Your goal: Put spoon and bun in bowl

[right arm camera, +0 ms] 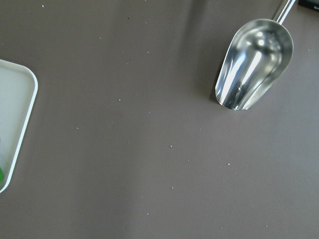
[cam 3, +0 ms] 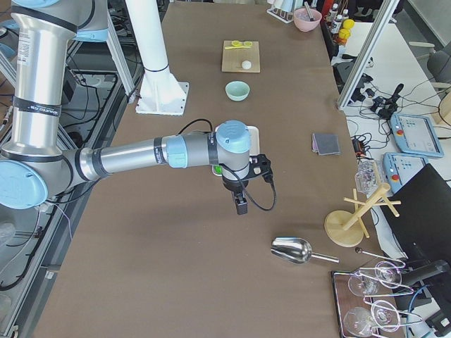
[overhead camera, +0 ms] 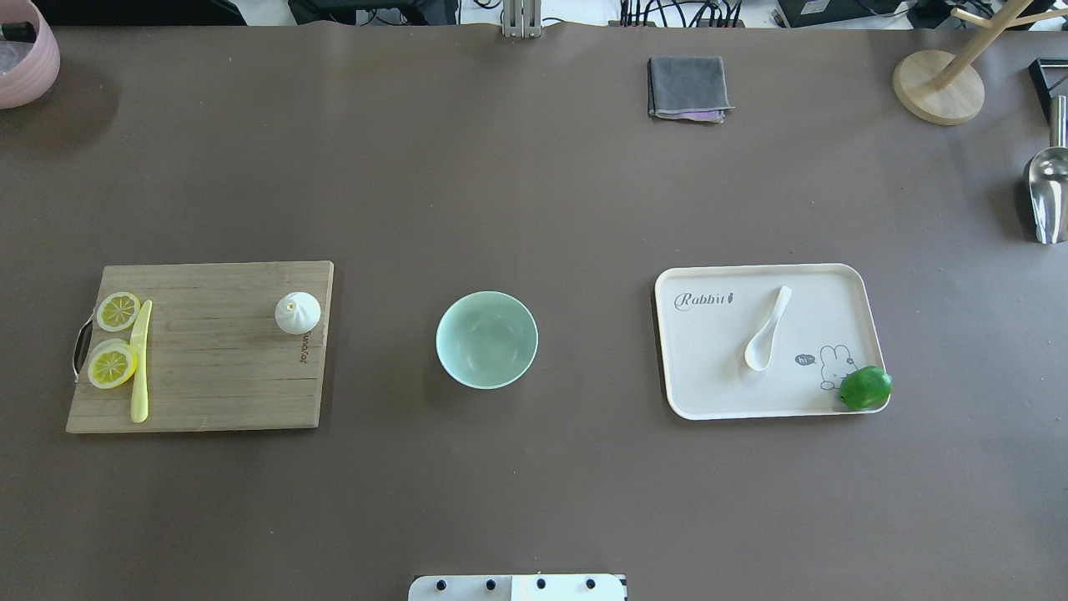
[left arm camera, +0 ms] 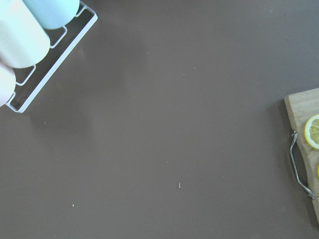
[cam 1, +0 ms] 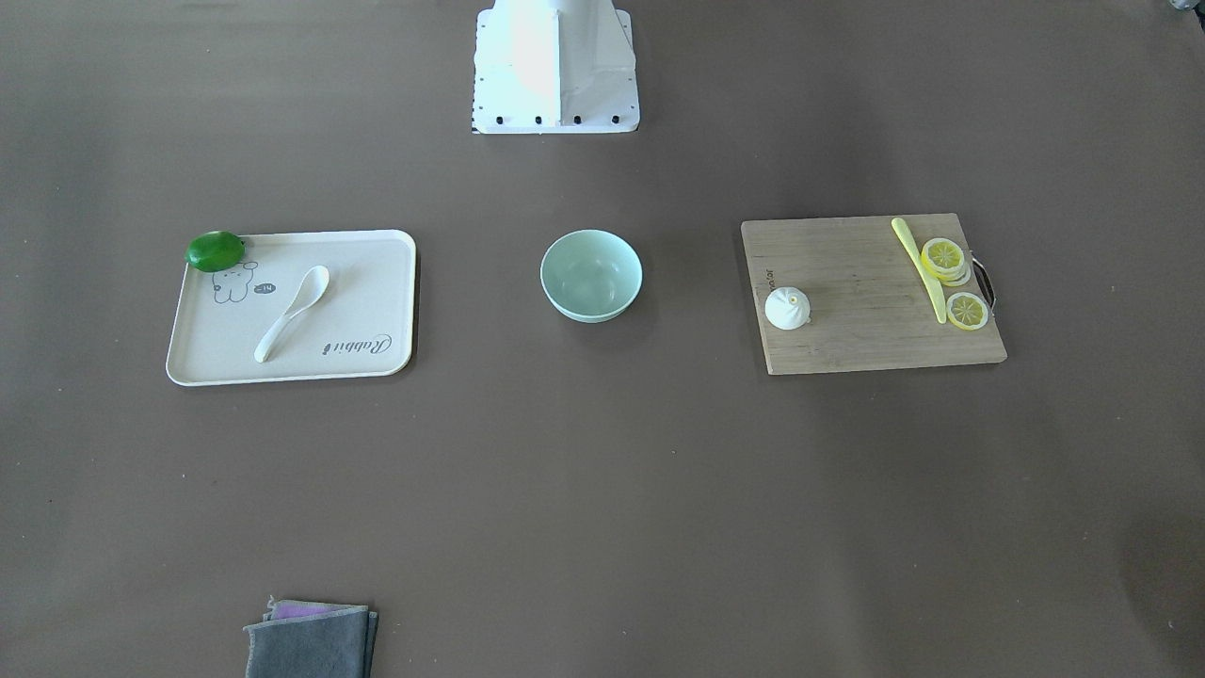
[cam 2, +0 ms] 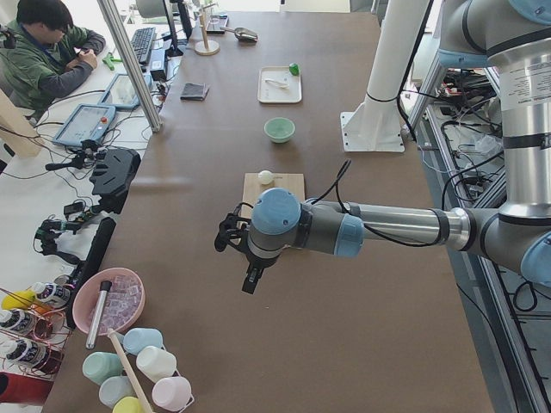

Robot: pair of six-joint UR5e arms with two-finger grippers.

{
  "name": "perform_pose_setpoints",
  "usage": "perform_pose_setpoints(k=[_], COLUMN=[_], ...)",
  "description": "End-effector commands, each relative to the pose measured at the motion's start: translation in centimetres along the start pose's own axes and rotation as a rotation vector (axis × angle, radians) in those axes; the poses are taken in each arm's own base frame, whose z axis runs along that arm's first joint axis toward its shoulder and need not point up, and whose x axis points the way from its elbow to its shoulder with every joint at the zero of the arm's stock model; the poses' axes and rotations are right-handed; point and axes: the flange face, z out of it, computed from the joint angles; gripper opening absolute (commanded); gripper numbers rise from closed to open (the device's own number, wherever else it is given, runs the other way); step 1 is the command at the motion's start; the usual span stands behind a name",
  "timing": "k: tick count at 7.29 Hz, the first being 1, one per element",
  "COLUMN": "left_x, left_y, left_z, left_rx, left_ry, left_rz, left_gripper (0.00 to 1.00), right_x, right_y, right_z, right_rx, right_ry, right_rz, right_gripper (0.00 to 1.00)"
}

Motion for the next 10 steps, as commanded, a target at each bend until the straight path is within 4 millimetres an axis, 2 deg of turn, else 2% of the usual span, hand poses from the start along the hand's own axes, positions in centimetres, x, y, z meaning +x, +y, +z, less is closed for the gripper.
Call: perform_pose_setpoints(k=[1, 3, 5, 6, 8, 9, 10], left_x=[-1.2, -0.7, 0.5, 2.2, 4.0, 4.1, 4.2], left_y=[-2.3, -3.5, -4.0, -5.9, -6.6, -6.7, -6.7], left_z=[0.7, 0.2, -0.7, -0.7, 1.3, 1.4, 1.4], left_rx=[0.035, 0.064, 0.146, 0.169, 0.140, 0.137, 0.138], left_ry=[0.012, 0.007, -0.007, 0.004, 0.030, 0.036, 0.037], left_rz=[0.036, 0.080, 0.153, 0.165, 0.158, 0.147, 0.144], left_gripper=[0.99, 0.99, 0.99, 0.99, 0.99, 0.99, 0.99], right_x=[-1.5, -1.9, -2.6, -4.4, -11.7, -15.8, -19.9], right_y=[-3.5, -3.5, -4.6, -6.1, -10.7, -12.6, -13.6], right_z=[-2.0, -2.2, -2.5, -1.8, 0.5, 2.1, 4.1], right_rx=[0.056, 0.064, 0.073, 0.061, 0.021, 0.003, 0.002], right_ry=[-0.017, -0.033, -0.034, -0.054, -0.083, -0.066, -0.031], right_rz=[-0.047, -0.062, -0.074, -0.065, 0.056, 0.123, 0.159], right_gripper=[1.00, 1.00, 1.00, 1.00, 1.00, 1.00, 1.00])
